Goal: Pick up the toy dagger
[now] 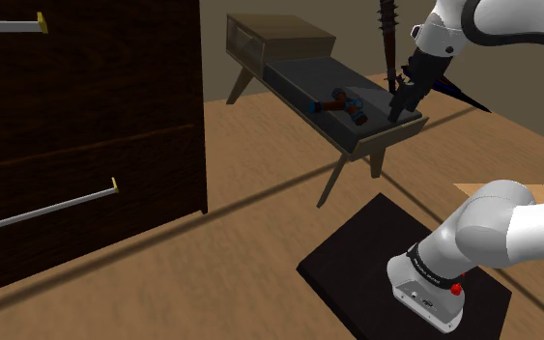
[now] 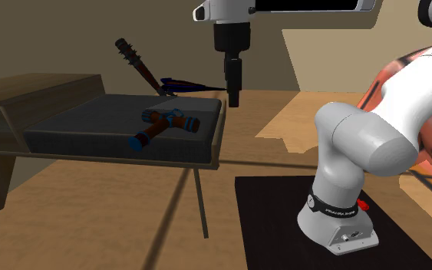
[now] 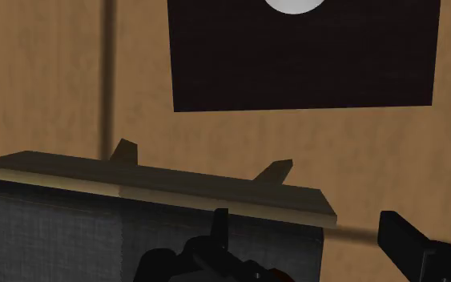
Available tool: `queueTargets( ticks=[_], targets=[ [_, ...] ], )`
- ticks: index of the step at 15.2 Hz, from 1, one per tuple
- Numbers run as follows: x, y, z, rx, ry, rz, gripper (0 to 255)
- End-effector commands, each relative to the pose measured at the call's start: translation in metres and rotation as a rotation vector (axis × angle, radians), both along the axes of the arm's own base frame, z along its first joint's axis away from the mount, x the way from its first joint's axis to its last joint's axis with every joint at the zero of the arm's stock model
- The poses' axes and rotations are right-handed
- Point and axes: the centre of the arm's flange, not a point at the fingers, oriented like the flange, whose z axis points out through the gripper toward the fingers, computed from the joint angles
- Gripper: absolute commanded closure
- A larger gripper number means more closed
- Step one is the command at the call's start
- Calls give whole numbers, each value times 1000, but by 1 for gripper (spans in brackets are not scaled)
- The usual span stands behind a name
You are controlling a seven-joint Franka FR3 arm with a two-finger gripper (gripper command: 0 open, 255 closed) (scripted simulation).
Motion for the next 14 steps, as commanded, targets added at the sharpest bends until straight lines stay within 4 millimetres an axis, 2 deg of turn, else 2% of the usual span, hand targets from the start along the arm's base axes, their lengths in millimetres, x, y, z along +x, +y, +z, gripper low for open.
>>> queueTargets(
  ticks=[1,9,10,14],
  targets=[
    [0,0,0,0,0,0,0],
    [99,-11,-32,6,0,118,0],
    [106,-12,-34,7,0,126,0],
    [106,-12,-55,7,0,126,0]
  ],
)
